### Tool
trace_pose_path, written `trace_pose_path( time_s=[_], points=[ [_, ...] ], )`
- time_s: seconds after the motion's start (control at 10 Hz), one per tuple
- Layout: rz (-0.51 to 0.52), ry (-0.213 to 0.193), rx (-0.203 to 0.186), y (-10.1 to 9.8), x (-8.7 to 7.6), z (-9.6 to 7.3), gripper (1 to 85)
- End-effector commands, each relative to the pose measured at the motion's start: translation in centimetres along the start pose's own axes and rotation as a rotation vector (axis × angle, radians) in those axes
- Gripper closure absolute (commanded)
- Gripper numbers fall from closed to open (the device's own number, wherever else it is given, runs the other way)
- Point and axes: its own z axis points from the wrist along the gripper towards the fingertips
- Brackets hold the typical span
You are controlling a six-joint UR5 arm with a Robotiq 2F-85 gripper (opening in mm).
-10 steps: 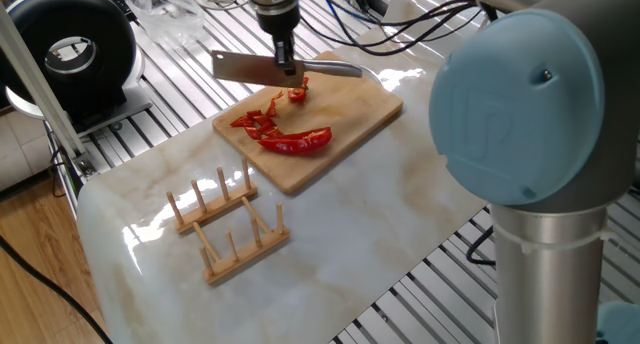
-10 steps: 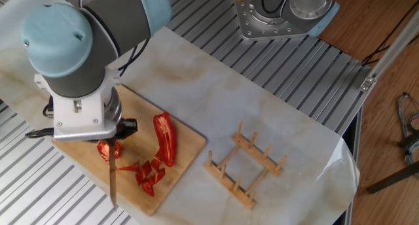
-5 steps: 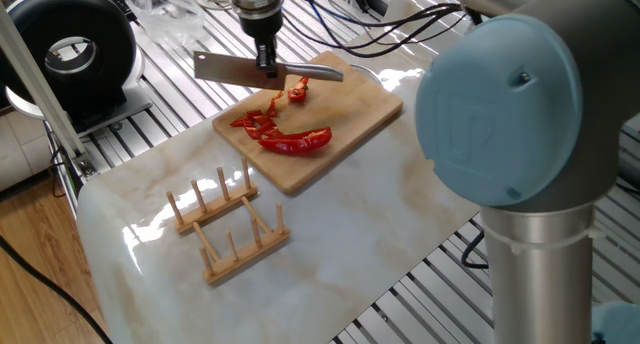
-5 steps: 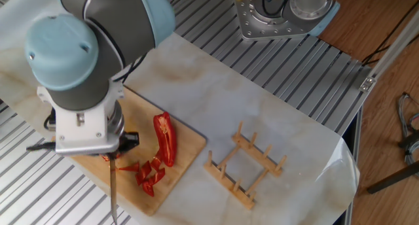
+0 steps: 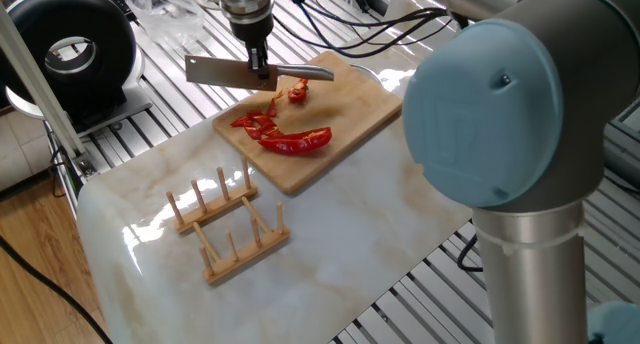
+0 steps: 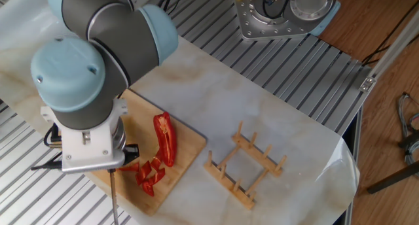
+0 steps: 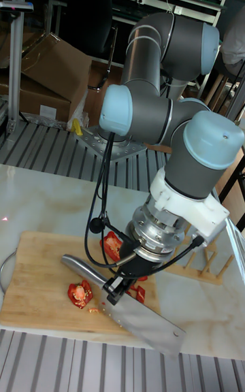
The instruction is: Chop the chili peppers
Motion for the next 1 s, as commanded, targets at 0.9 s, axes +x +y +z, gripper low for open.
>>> trace_pose_path(
  time_s=[0.9],
  points=[
    [-0.039, 0.023, -0.02, -0.1, 1.2, 1.1, 84.3]
  ],
)
